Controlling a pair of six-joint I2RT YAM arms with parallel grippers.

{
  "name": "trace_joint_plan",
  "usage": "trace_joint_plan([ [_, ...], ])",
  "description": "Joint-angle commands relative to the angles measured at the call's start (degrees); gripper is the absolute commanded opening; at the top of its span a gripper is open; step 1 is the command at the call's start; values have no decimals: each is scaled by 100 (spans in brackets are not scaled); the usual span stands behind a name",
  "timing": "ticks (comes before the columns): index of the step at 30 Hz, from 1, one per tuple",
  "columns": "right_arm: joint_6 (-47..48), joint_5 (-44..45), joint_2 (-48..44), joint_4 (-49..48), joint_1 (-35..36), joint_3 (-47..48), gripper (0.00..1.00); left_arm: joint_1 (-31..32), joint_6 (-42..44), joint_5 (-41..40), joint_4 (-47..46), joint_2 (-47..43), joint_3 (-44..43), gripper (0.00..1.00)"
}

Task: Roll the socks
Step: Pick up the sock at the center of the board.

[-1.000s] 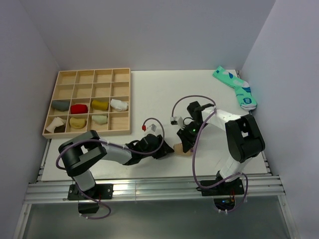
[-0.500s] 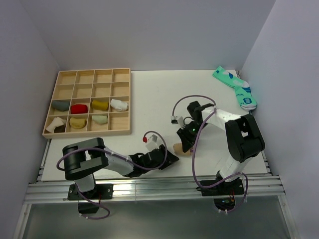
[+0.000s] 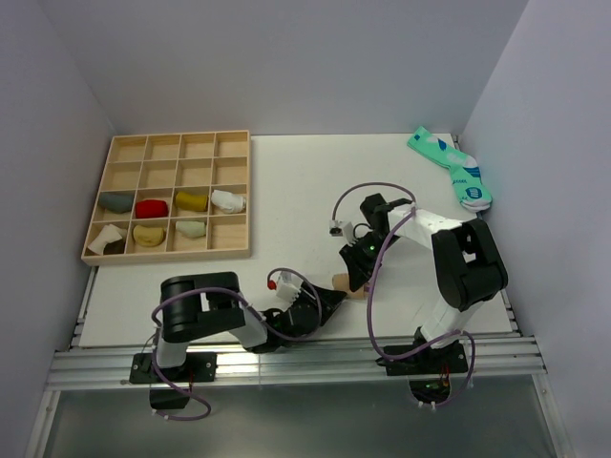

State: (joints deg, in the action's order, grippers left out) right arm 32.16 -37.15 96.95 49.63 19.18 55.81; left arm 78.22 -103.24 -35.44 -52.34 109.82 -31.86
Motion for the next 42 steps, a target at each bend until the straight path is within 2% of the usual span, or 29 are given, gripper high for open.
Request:
trace_joint_plan([
  [1,53,472,105,-516,-37,-220,24,89,-574,-692,-1057,354,83,51],
  [7,53,314,-18,-419,-81,-132,21,124,-689,-867,-1454,768,-66,53],
  [11,115,50,-79,-226,-107,35,20,133,-399,-1104,-2235,857,-14,64],
  [15,133,-240,-202,82,-134,307,19,63,-197,-1123,-2009,655,13,66],
  [22,-43,-249,-518,205,-134,747,19,-17,-161,-956,-1385,260,-40,67],
  [31,-175,-267,-809,425,-116,1116,19,-236,348,-957,-1938,-135,136,68],
  [35,-307,-39,-949,294,-72,1116,19,-307,551,-912,-1693,-435,109,68],
  [42,-693,497,-1371,-260,33,932,18,-316,621,-728,-1815,-576,154,69],
])
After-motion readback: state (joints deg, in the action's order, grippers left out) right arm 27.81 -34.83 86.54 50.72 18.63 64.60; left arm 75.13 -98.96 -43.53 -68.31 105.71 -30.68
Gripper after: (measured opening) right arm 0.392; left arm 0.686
